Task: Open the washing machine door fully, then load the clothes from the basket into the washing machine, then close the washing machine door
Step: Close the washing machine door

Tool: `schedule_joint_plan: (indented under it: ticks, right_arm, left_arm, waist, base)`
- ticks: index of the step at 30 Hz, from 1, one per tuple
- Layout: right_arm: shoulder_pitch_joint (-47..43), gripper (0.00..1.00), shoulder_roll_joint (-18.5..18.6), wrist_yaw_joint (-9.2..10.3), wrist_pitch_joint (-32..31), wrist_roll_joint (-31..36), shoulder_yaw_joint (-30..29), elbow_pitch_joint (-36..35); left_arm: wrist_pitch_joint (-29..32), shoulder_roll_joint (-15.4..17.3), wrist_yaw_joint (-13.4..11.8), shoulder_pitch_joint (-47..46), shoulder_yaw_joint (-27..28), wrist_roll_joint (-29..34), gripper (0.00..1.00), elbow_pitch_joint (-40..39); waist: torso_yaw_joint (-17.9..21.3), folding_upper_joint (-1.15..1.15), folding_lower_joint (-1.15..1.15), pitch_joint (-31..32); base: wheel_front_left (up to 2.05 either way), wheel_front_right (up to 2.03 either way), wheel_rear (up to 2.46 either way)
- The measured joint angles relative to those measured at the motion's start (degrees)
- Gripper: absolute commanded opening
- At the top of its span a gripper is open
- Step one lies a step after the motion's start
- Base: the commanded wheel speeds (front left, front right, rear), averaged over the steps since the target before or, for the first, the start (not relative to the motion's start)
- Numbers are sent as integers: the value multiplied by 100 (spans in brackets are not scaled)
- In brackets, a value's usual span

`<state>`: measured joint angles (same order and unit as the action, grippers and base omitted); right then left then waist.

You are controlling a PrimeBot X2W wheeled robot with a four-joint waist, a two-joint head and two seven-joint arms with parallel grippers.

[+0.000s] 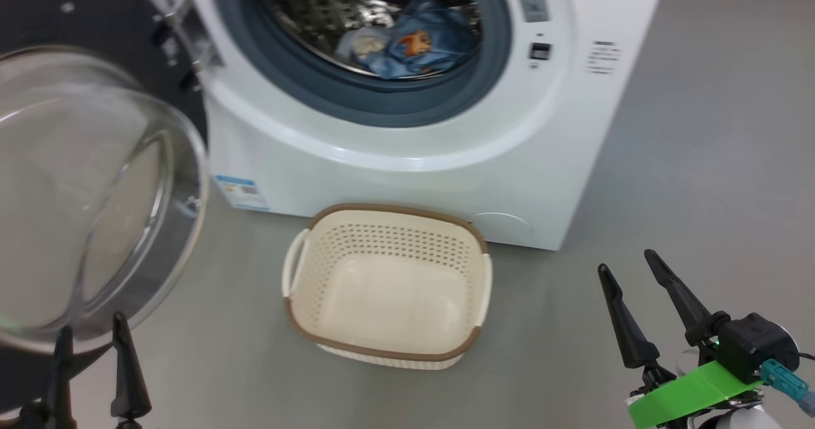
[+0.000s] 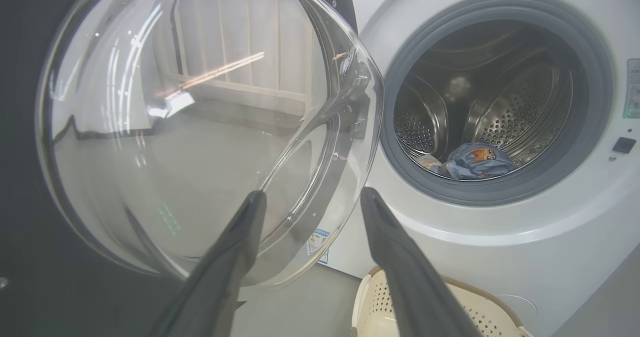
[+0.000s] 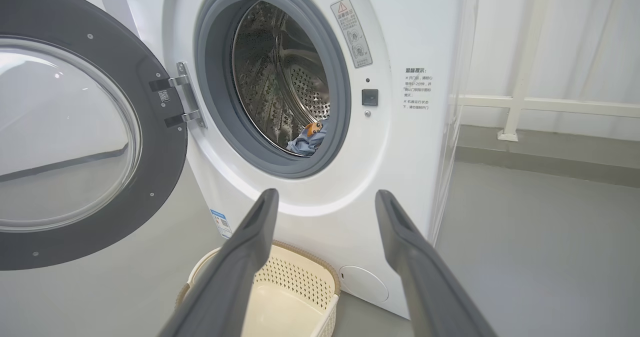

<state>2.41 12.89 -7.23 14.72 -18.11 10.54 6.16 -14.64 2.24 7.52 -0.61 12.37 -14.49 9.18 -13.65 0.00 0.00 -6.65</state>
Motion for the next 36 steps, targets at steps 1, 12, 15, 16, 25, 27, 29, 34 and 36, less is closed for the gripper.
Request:
schedule_joint_plan:
  ticks: [1,12,15,16,25,27,29,34,36]
  right_arm:
    - [1,100,10,0,-1,0,13,0]
    - [79,100,126,0,0,-7,115,11]
    - [80,100,137,0,0,-7,163,19]
    - [80,100,138,0,0,-7,168,23]
    - [116,100,144,0,0,-8,198,38]
    - [116,100,144,0,0,-8,198,38]
    - [116,100,144,0,0,-8,199,38]
    - [116,100,144,0,0,-8,200,37]
    - [116,100,144,0,0,-8,202,37]
  left_arm:
    - [0,-2,-1,4,1,-15,100,-21]
    - [0,-12,-132,124,-46,-140,100,-199]
    - [0,-12,-202,203,-71,-162,100,-268]
    - [0,-13,-212,220,-81,-165,100,-279]
    - [0,-14,-311,228,-104,-223,100,-358]
    - [0,-14,-313,236,-107,-223,100,-378]
    - [0,-14,-327,238,-107,-223,100,-398]
    - [0,-14,-356,246,-112,-223,100,-442]
    - [0,-14,-364,248,-115,-258,100,-456]
  waist:
    - [-78,0,0,-4]
    - [-850,0,0,-59]
    - [-1010,0,0,-73]
    - [-1057,0,0,-77]
    - [-1296,0,0,-83]
    - [-1313,0,0,-71]
    - [-1322,0,0,-64]
    - [-1336,0,0,-70]
    - [-1340,0,0,-82]
  base:
    - [0,0,0]
    - [0,0,0]
    - [0,0,0]
    - [0,0,0]
    - [0,0,0]
    - [0,0,0]
    - [0,0,0]
    - [0,0,0]
    - [0,0,0]
